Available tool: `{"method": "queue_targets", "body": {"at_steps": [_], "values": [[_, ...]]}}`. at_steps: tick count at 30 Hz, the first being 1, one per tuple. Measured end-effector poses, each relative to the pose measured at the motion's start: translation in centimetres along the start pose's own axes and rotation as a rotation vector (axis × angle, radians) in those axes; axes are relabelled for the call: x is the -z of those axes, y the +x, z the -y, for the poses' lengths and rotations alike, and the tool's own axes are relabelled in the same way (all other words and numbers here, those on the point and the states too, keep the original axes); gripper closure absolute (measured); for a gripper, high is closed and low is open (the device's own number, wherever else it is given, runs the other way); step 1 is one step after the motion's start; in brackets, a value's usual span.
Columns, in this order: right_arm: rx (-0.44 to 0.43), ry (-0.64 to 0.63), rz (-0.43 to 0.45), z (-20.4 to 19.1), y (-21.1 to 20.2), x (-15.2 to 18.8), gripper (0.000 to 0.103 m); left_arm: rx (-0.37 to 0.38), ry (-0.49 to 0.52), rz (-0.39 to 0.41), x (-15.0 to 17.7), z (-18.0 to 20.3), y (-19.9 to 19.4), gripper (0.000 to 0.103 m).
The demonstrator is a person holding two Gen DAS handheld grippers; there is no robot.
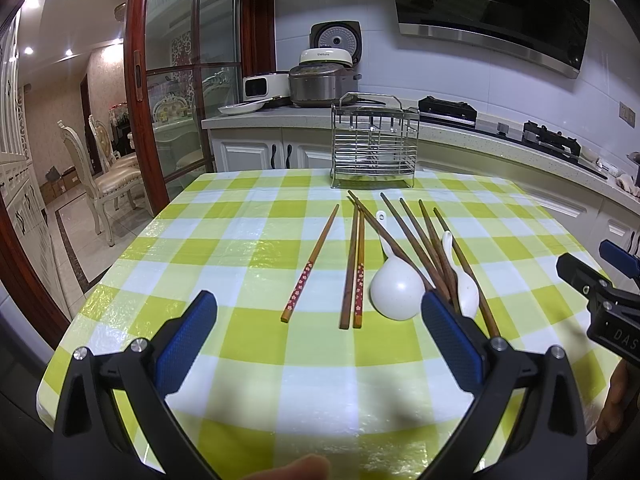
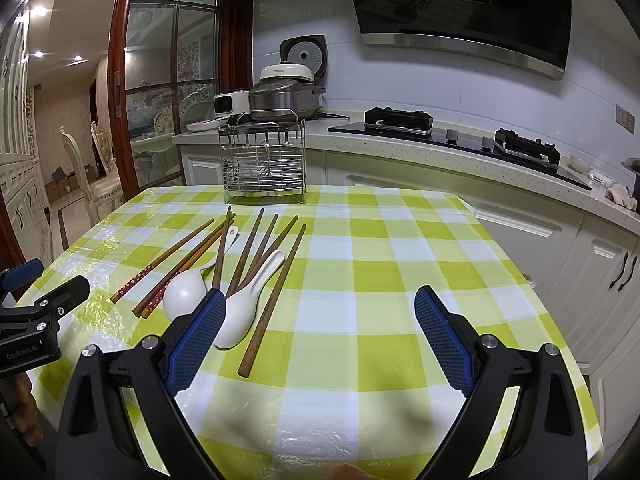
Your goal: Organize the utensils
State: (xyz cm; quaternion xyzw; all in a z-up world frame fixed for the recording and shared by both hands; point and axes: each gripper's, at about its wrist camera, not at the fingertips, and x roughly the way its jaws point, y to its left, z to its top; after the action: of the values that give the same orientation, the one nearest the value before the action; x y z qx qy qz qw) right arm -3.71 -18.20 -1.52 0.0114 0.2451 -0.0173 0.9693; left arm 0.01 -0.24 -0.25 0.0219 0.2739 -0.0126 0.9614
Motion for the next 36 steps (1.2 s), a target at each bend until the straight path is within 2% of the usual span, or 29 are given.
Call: {"method": "queue_targets", "body": {"at_steps": [11, 13, 18, 20, 27, 32, 34, 36], "values": [[-0.005, 0.006, -0.01, 0.2, 0.3, -0.2, 0.014, 0.001, 0.003, 0.006, -0.6, -0.2, 0.2, 0.004], [-0.022, 0.02, -0.027, 0.5, 0.9, -0.7, 0.014, 0.024, 0.001, -0.008, -1.2, -0.5, 0.9, 0.004], [-0.047, 0.087, -0.159, 1.8, 5.5, -2.5, 0.014, 0.091, 0.044, -0.034, -3.3, -0.6, 2.9, 0.004], [-0.055, 0.093, -0.204, 1.9, 7.4, -3.0, 0.014, 0.097, 0.059, -0.05, -4.4, -0.7, 4.2, 0.004], [-0.069, 0.063, -0.258, 0.9, 13.0, -4.9, 0.014, 0.097, 0.12, -0.097, -7.4, -0.2, 9.9, 0.004], [-0.071, 0.071, -0.334, 1.0, 16.9, -5.9, 0.014, 0.116, 0.134, -0.164, -9.0, -0.4, 14.9, 0.005], [-0.076, 0.074, -0.36, 1.0, 18.4, -6.3, 0.015, 0.135, 0.141, -0.189, -9.5, -0.5, 16.7, 0.011], [-0.074, 0.071, -0.374, 1.0, 19.6, -6.7, 0.018, 0.155, 0.151, -0.221, -9.8, -0.4, 18.4, 0.023]]}}
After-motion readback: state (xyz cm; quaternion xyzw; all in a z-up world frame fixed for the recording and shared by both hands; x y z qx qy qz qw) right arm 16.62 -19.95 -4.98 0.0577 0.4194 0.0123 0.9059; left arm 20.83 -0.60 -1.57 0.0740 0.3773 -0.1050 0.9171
